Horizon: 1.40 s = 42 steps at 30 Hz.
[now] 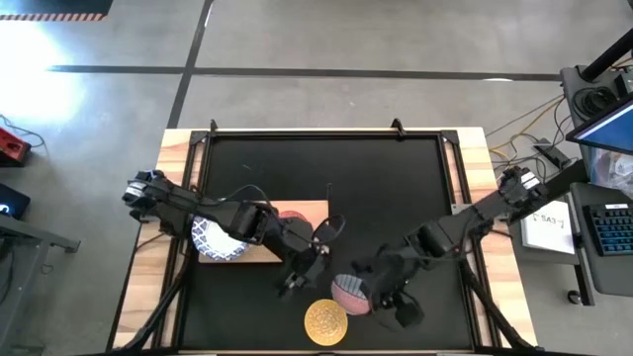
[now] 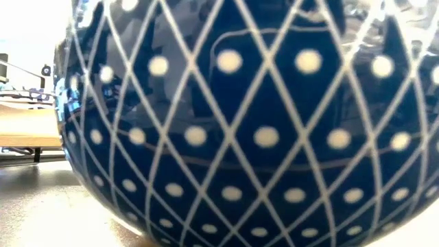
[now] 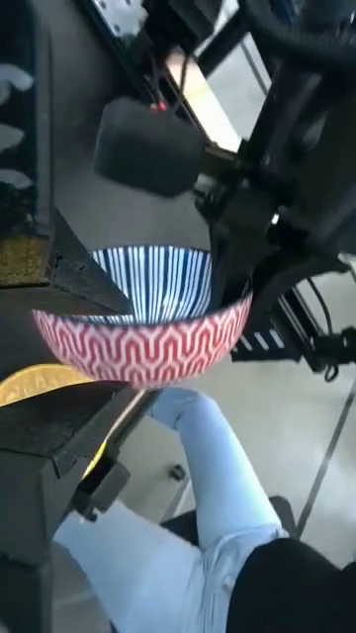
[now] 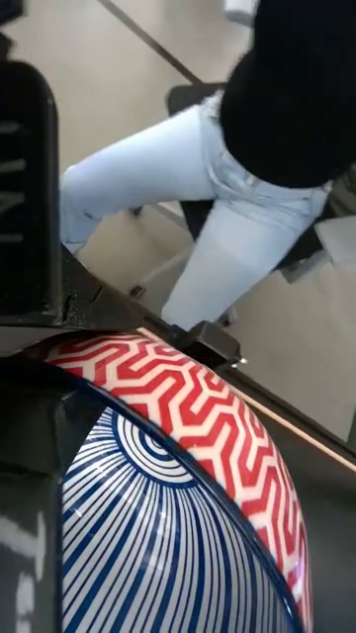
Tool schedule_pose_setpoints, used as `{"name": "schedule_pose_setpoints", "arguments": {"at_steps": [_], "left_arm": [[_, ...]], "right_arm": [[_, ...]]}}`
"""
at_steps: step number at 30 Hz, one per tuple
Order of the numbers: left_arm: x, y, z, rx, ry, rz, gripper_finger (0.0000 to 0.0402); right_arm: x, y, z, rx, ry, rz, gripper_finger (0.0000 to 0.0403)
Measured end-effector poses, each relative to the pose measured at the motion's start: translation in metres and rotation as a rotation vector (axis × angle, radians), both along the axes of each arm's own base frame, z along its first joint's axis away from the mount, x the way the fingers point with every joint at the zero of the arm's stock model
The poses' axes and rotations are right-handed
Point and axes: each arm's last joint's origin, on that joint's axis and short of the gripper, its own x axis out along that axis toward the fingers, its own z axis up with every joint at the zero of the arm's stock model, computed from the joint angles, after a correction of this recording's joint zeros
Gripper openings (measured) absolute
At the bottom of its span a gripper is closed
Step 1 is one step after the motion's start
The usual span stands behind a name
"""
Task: Place and stack bowls onto a shelf
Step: Stack the dark blue bowl on top of the red bowl on the shelf
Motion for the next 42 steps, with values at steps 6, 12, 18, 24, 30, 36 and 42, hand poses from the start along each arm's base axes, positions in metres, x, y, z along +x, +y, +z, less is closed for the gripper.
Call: {"name": "schedule_pose_setpoints", "arguments": {"at_steps": [6, 12, 18, 24, 30, 36, 42], "left_arm": [[0.004, 0.014, 0.0, -0.006, 0.006, 0.032, 0.01], [0.005, 0.018, 0.0, -0.012, -0.002, 0.002, 0.01], [0.007, 0.02, 0.001, 0.009, -0.024, -0.005, 0.01], [0.008, 0.021, 0.002, 0.008, -0.047, -0.014, 0.01], [0.007, 0.019, 0.006, -0.052, -0.064, -0.107, 0.01], [0.009, 0.019, 0.009, -0.083, -0.082, -0.112, 0.01], [0.009, 0.018, 0.01, -0.099, -0.094, -0.132, 0.01]], "right_arm": [[0.003, -0.02, -0.002, -0.052, -0.001, 0.036, 0.0013], [0.0, -0.03, 0.004, -0.066, -0.031, 0.046, 0.0013], [-0.006, -0.033, 0.015, -0.063, -0.093, 0.098, 0.0013], [-0.007, -0.033, 0.028, -0.091, -0.143, 0.143, 0.0013], [-0.007, -0.033, 0.04, -0.106, -0.194, 0.177, 0.0013], [-0.008, -0.033, 0.044, -0.094, -0.217, 0.208, 0.0013], [-0.006, -0.038, 0.046, -0.092, -0.241, 0.226, 0.0013]]}}
